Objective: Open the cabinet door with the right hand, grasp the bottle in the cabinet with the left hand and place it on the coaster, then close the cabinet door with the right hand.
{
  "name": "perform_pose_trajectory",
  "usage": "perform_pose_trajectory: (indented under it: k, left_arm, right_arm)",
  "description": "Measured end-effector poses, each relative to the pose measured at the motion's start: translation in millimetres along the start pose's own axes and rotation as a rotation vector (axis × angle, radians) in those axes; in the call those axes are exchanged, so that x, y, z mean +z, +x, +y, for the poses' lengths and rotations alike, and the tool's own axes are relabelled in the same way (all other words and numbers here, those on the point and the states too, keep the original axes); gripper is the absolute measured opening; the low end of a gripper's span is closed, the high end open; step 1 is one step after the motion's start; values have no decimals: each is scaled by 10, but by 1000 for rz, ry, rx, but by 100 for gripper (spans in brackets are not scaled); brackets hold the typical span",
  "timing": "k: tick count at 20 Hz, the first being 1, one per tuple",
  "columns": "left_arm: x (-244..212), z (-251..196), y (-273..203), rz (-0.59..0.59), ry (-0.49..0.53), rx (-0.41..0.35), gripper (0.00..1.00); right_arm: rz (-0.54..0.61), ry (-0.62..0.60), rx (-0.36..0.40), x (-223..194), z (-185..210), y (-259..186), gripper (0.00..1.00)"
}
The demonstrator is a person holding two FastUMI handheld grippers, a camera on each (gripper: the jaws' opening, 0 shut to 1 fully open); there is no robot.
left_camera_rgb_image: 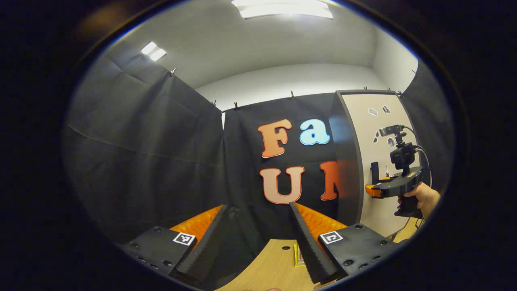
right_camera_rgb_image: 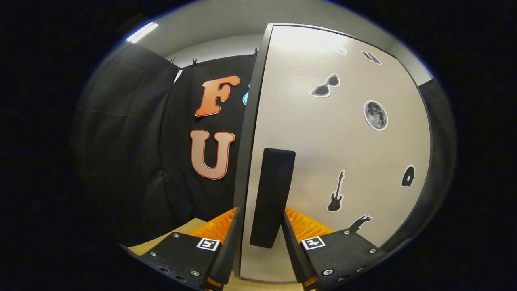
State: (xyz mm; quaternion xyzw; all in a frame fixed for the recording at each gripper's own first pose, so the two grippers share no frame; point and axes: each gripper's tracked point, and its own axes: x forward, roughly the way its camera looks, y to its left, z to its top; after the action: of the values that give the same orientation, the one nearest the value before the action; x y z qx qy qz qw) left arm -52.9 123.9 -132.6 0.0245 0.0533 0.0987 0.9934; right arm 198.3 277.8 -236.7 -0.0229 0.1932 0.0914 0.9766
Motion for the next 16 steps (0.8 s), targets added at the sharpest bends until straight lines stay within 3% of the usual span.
perform_pose_trajectory:
  k: [1,3,8,12,16]
  left_arm:
    - [-7,36,-20,3,7,11,94]
    - [-4,50,-28,5,12,24,94]
    - [17,-48,-45,7,-4,10,96]
    - [-124,-160,57,21,-32,-10,96]
    - [-181,-208,177,32,-39,-17,96]
  right_arm:
    - [4,4,-22,-13,-39,5,56]
    - [9,47,-17,-18,-32,10,40]
    - [18,70,31,-40,-24,-39,27]
    - [-16,28,55,-36,7,-138,24]
    - [-38,47,125,-44,19,-597,24]
